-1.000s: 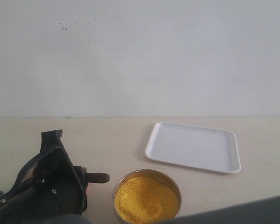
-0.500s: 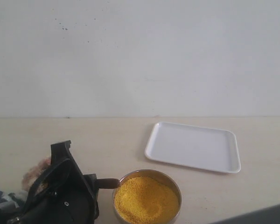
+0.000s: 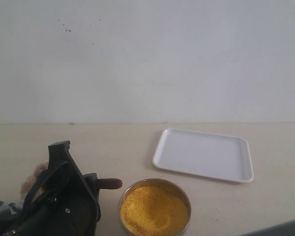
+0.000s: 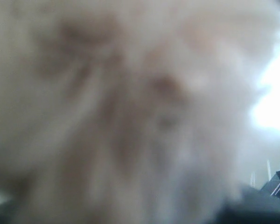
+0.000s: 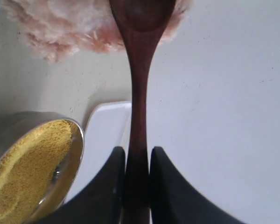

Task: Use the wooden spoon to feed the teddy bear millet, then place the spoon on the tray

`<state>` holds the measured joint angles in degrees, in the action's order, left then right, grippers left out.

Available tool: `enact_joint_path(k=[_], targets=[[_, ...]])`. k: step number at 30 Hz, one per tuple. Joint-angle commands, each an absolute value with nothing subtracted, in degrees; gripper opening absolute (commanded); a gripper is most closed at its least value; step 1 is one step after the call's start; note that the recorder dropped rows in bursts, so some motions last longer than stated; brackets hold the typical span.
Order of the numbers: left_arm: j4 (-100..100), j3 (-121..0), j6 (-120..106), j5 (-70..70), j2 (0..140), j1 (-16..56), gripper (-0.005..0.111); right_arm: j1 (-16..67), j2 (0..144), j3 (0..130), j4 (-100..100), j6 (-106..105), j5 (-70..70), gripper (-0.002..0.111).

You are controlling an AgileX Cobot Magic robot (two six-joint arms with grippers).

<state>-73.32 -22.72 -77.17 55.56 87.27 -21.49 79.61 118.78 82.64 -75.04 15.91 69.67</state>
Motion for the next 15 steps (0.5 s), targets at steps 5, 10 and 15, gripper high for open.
enact_joint_path(k=[5, 10, 15], targets=[[-74.0, -22.6, -77.6, 56.7, 87.4, -21.6, 0.004, 79.8, 117.1, 82.3, -78.5, 19.5, 70.0, 0.003], [-74.0, -22.6, -77.6, 56.7, 87.4, -21.6, 0.004, 80.0, 117.1, 81.1, -80.6, 17.0, 70.0, 0.003], [-74.0, -22.6, -77.6, 56.7, 87.4, -21.6, 0.004, 80.0, 116.9, 81.1, -80.3, 17.2, 70.0, 0.003]])
